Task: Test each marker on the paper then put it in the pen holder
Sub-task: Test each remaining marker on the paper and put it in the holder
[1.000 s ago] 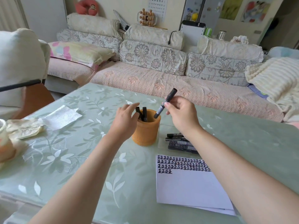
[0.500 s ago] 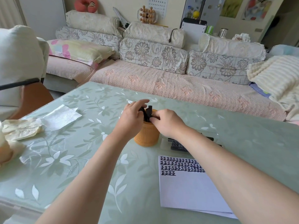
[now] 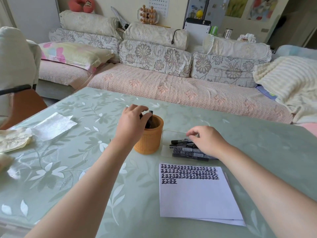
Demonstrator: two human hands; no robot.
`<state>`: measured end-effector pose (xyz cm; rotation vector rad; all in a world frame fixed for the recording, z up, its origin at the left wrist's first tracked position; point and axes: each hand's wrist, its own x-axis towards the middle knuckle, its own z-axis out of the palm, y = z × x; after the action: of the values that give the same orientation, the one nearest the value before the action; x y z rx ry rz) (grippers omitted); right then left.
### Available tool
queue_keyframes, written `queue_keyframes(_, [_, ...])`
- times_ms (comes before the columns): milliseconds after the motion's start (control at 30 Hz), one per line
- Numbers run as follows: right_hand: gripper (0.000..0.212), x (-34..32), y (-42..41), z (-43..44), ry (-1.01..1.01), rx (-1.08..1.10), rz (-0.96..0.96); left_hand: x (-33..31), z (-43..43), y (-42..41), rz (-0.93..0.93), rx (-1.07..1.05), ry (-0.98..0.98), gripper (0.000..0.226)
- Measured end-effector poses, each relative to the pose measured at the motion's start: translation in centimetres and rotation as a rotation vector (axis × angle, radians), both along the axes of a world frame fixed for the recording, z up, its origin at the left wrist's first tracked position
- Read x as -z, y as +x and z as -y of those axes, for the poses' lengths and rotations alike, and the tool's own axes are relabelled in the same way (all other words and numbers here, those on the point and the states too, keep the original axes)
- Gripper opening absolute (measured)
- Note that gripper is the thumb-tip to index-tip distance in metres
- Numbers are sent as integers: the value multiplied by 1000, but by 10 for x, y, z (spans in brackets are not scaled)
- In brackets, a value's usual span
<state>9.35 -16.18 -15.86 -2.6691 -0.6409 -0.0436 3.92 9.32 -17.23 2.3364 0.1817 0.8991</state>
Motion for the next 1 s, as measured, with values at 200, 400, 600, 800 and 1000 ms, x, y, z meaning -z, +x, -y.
queue_keyframes(200, [24,16,2,24,-134,-20,39,-8,20,-26,284,37,269,13])
queue_keyframes(400, [25,15,3,34,-214,-35,11,26,45,-67,-88,461,286,17])
queue_keyframes(600, [21,18,11,32,-181,-10,-69,60,47,-82,-598,458,476,84])
queue_keyframes(800, [13,19,9,32,-171,-60,-13,62,54,-82,-647,421,549,102])
queue_keyframes(1000, [18,-1,-17,23,-119,-146,100,60,56,-76,-638,422,509,89])
